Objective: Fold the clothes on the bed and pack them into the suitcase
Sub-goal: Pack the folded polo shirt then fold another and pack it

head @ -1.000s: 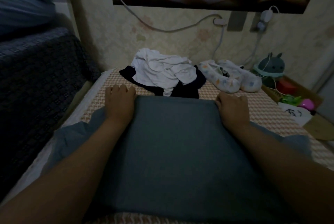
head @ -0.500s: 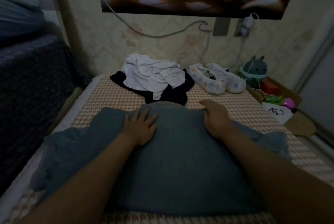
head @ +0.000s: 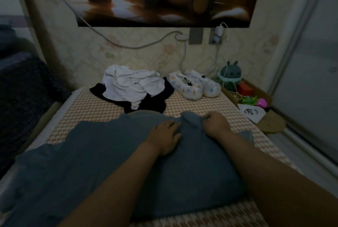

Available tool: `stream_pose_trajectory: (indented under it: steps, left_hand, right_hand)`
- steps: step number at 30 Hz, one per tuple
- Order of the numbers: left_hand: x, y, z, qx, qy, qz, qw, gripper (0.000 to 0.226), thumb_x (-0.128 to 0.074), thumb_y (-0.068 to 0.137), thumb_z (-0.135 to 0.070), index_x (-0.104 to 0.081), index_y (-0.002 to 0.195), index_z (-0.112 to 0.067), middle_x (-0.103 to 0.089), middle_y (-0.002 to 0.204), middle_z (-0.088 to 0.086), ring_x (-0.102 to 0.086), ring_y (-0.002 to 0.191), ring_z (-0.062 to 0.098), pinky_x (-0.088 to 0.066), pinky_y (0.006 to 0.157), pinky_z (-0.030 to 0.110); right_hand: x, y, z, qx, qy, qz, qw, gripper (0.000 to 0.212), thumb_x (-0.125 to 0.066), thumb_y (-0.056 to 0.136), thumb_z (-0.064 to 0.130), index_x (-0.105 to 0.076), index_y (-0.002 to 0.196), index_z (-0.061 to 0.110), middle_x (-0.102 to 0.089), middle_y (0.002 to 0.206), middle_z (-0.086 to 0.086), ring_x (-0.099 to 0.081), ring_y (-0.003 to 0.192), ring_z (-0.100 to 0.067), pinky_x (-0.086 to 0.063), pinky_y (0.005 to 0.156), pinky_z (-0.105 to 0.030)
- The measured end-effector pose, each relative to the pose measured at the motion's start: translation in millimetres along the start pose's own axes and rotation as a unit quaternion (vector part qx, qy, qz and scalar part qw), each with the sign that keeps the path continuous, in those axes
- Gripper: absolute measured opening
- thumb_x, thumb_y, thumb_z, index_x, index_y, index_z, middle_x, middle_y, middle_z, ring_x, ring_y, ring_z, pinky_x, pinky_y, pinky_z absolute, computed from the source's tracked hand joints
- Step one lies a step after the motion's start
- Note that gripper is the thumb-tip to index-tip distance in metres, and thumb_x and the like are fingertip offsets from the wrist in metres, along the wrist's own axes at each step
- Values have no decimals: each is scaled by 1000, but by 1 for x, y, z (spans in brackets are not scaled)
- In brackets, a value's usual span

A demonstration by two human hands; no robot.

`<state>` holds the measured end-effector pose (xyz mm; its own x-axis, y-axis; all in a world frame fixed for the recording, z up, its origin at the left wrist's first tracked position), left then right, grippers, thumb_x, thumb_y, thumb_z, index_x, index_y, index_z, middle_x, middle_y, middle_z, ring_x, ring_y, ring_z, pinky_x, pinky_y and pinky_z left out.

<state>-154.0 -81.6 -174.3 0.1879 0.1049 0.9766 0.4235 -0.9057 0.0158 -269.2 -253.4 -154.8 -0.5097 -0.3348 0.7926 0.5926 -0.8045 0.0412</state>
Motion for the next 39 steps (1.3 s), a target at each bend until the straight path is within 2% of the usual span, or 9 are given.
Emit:
stream_pose_trajectory:
  steps: [5,10,12,17,22,27,32,36,39]
  left_hand:
    - [-19,11,12,102,97,100,985,61,-20,95,-60,-1,151,-45,10,162,-2,5,148,31,2,115,61]
    - [-14,30,-27,0,98,-8,995,61,-25,97,-57,-18,152,-30,-3,162,0,0,149,23,-2,118,52]
    - [-25,32,-35,7,74,55,996,65,-21,96,-62,-7,153,-35,3,163,-1,5,149,20,2,118,53]
    - [-30,24,-50,47,110,72,990,67,-15,98,-59,3,154,-27,12,162,4,11,148,25,6,116,57]
    - [-34,-7,-111,-30,55,88,994,74,-17,94,-68,3,154,-29,12,162,0,8,149,24,1,118,54]
    - [-62,-57,-172,-104,36,76,991,87,5,75,-78,12,151,-38,14,161,-2,14,148,21,11,118,51]
    - [-44,-69,-196,-177,58,41,982,76,-31,82,-82,-12,148,-50,-10,159,-5,-12,142,19,-14,116,47]
    - [-33,-59,-215,-158,-21,-39,986,43,-39,87,-72,-54,105,-35,-54,107,-5,-48,95,14,-41,85,34]
    - [-22,-40,-223,-85,-102,-73,988,28,-63,85,-48,-50,91,-24,-59,88,-1,-54,77,15,-42,65,28]
  right_hand:
    - [13,1,-25,11,-127,-66,990,22,-46,97,24,-50,117,15,-59,112,-9,-57,100,-27,-43,77,-36]
    - [9,0,-23,152,-221,-109,957,39,-46,95,23,-46,134,20,-48,125,-10,-49,110,-29,-40,90,-40]
    - [4,-3,-22,207,-212,-50,954,37,-41,98,28,-51,133,24,-50,129,-8,-49,114,-27,-40,95,-40]
    - [-11,-23,-54,131,-271,167,939,57,-25,104,43,-7,155,26,-3,163,-4,-10,148,-24,-13,120,-45]
    - [31,-50,-73,104,-256,63,959,46,-33,100,36,-34,143,20,-43,145,-6,-41,129,-27,-26,111,-49]
    - [72,-62,-109,7,-242,44,969,53,-36,91,54,-46,129,18,-47,135,-11,-43,123,-33,-35,105,-47]
    - [77,-67,-120,-31,-139,62,988,68,-48,78,68,-54,122,16,-54,129,-12,-48,116,-32,-44,97,-43]
    - [74,-61,-121,-93,-132,58,985,83,-46,83,66,-32,144,11,-28,148,-18,-26,133,-37,-31,108,-45]
    - [78,-49,-129,-94,-92,36,991,38,-45,82,51,-55,91,16,-52,114,-16,-47,112,-35,-41,88,-39]
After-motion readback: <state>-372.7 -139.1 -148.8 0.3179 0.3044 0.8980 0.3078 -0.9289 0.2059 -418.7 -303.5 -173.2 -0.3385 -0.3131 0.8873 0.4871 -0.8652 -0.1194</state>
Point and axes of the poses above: each hand's wrist, its own y-axis towards the middle knuckle, its own x-axis out of the back of the hand, z = x × y, the point moved 5 cm from there along y, towards the middle knuckle
